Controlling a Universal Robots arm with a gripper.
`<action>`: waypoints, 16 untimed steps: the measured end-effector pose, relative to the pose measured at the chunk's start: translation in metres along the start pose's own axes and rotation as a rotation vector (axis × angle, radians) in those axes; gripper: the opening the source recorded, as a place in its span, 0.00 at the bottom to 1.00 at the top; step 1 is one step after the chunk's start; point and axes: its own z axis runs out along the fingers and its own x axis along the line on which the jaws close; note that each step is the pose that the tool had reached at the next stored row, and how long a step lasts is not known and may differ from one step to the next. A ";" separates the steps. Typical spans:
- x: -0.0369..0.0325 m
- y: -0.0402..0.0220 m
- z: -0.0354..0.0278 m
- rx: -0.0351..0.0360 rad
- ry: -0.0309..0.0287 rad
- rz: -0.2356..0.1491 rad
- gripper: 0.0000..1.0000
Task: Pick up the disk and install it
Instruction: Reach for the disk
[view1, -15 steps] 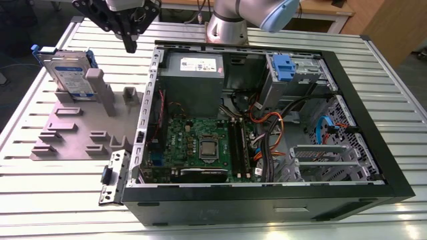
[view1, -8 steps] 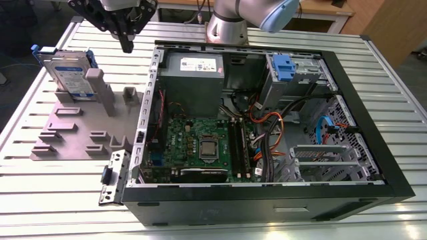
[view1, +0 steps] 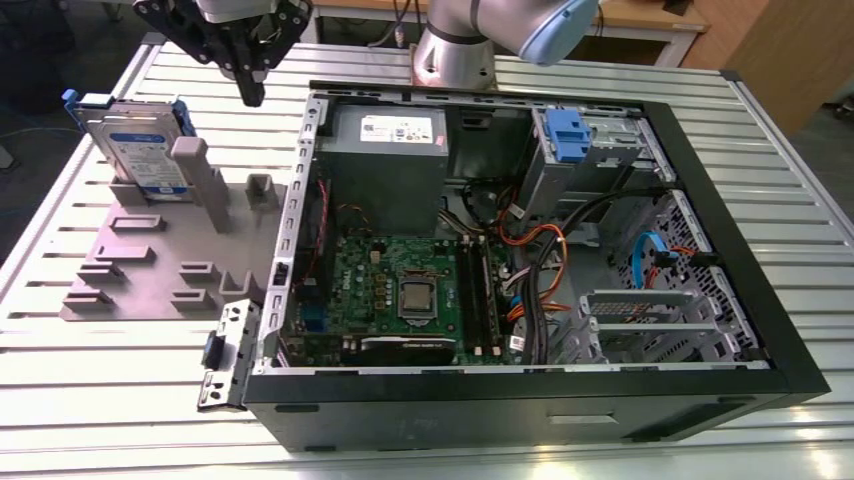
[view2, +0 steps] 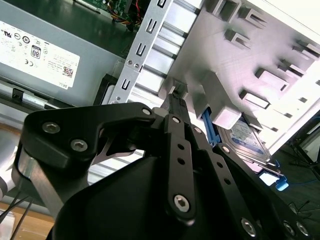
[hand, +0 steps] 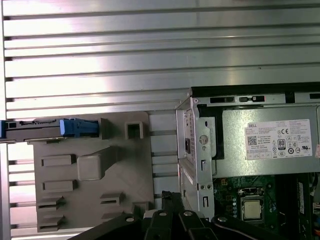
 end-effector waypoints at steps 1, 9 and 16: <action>0.0000 0.0000 0.0000 0.0000 0.0000 0.000 0.11; 0.0009 -0.0001 0.0002 -0.0001 -0.0002 0.000 0.11; 0.0098 0.0002 0.0001 0.0000 0.0000 0.000 0.11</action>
